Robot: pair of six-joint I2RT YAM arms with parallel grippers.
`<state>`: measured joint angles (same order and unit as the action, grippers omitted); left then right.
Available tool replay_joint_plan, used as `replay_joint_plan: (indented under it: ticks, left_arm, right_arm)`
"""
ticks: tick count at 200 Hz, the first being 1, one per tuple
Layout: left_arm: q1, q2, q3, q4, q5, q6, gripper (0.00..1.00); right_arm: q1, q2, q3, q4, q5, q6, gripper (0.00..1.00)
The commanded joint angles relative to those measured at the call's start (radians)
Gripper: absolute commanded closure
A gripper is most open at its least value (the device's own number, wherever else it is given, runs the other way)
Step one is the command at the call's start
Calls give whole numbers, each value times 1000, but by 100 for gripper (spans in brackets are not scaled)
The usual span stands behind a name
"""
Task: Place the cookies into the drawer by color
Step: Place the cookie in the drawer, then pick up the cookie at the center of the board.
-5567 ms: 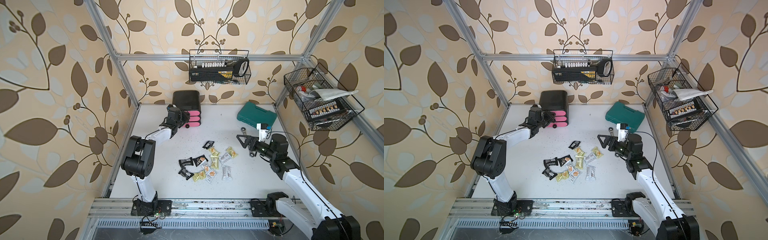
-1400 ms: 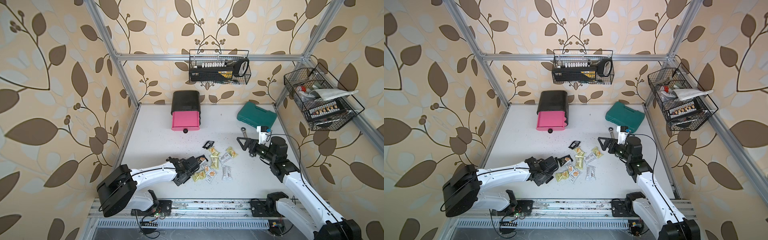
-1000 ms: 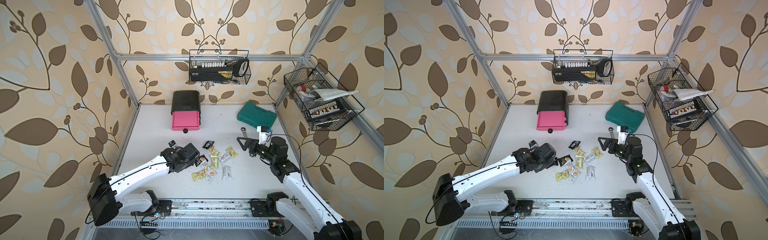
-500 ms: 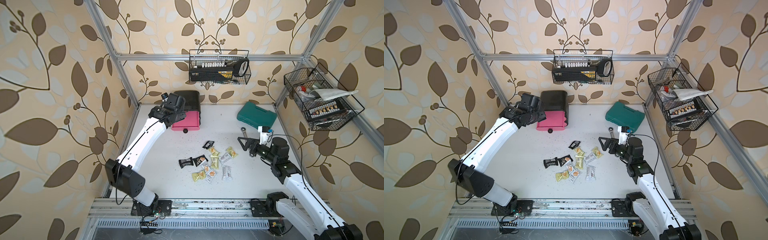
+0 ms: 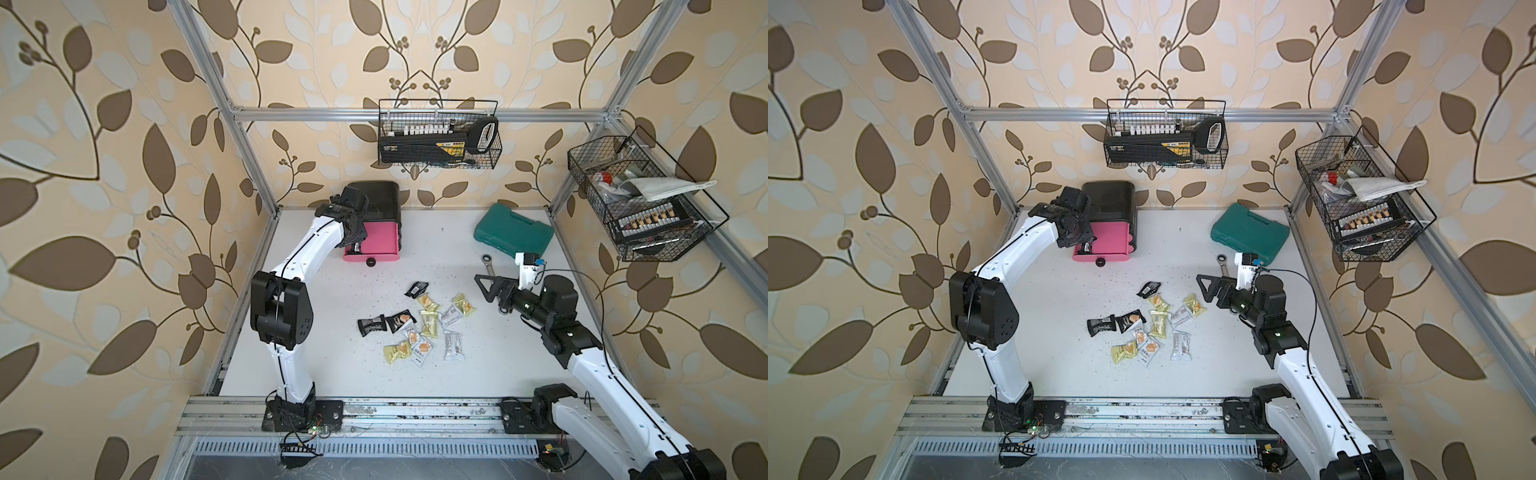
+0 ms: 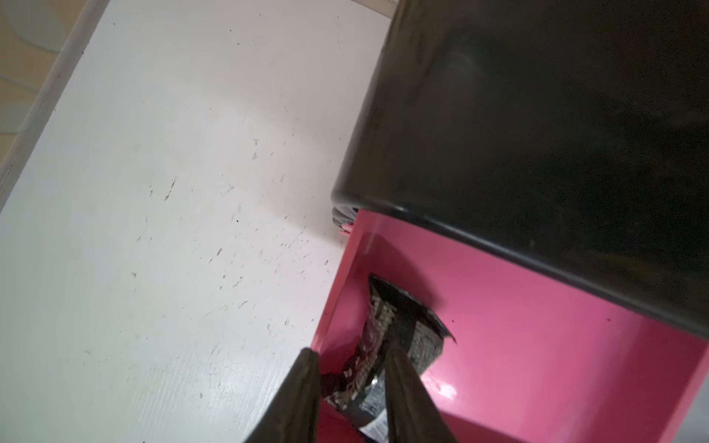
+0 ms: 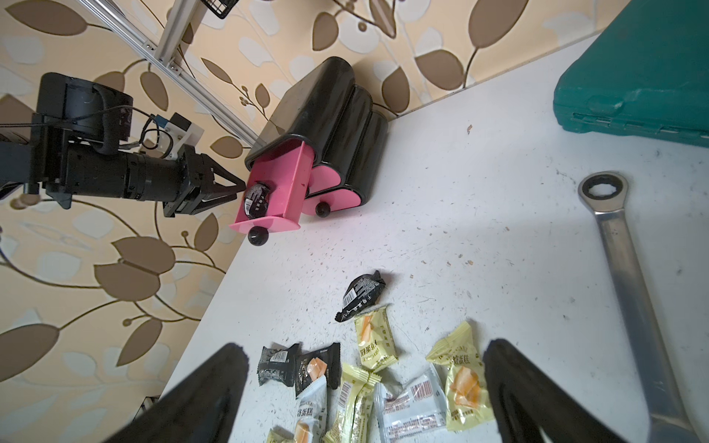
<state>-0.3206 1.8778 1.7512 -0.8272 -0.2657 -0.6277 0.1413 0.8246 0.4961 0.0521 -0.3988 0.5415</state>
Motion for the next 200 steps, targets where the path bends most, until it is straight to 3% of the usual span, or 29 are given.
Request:
replay_joint_plan:
  ticks: [1,29,70,91,116,129,144,173,200]
  left_arm:
    - [3,10,10,38,34,18,66]
    - [3,17,38,9,56,9,63]
    - [-12,-79,28,-13,133,10,63]
    - [-90,-176,-37,-16,121,11,64]
    - [-238,-269,-140,-45,6,53,64]
    - [-299,-302,-196,-71,-13,102,62]
    - [-350,-339,-275,-62,56,227,63]
    - [-383,-338,-368,-93,133,371,65]
    - [-433,-270,-421,-101,108,496,49]
  right_arm:
    - [6,-7,-16,2,18,-14,1]
    - [6,-11,-17,1,18,-14,1]
    - [7,-10,-19,1,23,-14,1]
    - [6,-9,-18,2,21,-13,1]
    - [6,-10,-19,1,21,-14,1]
    - [7,-9,-20,2,22,-14,1]
    - [6,-7,-19,4,19,-12,1]
    - [6,-3,-18,5,14,-11,1]
    - [7,-4,-19,5,17,-12,1]
